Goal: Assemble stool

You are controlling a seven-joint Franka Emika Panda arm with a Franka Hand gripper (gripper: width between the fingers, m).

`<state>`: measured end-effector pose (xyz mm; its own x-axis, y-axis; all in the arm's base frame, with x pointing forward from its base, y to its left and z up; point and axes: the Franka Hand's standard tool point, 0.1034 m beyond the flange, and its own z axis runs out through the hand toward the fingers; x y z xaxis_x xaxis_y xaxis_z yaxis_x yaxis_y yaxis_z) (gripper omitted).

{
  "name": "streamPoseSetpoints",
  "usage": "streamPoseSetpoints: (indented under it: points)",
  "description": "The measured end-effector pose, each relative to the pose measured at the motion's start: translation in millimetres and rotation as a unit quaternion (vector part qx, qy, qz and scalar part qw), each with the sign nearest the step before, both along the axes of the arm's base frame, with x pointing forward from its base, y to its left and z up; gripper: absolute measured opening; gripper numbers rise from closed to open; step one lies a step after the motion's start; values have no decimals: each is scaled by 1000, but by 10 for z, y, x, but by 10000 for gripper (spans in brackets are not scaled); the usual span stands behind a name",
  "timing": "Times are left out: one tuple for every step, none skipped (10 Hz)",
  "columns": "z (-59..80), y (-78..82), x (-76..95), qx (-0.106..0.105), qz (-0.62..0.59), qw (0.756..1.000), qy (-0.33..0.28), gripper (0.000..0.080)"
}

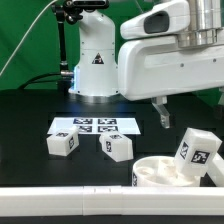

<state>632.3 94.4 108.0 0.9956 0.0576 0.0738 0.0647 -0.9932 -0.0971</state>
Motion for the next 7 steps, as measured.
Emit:
streamPoseSetpoints:
  points:
    - [2, 6, -1, -18, -32, 999, 14, 648]
    - [-17, 16, 44, -24, -48, 998, 17, 648]
    - [-43, -58, 89, -26, -38, 999, 8, 648]
    - [-43, -61, 88, -26, -39, 999, 8, 648]
    - [-46, -47, 85, -25, -38, 999, 8, 648]
    - [-46, -48, 85, -25, -38, 999, 9, 648]
    - [-62, -51, 80, -26, -38, 999, 10, 648]
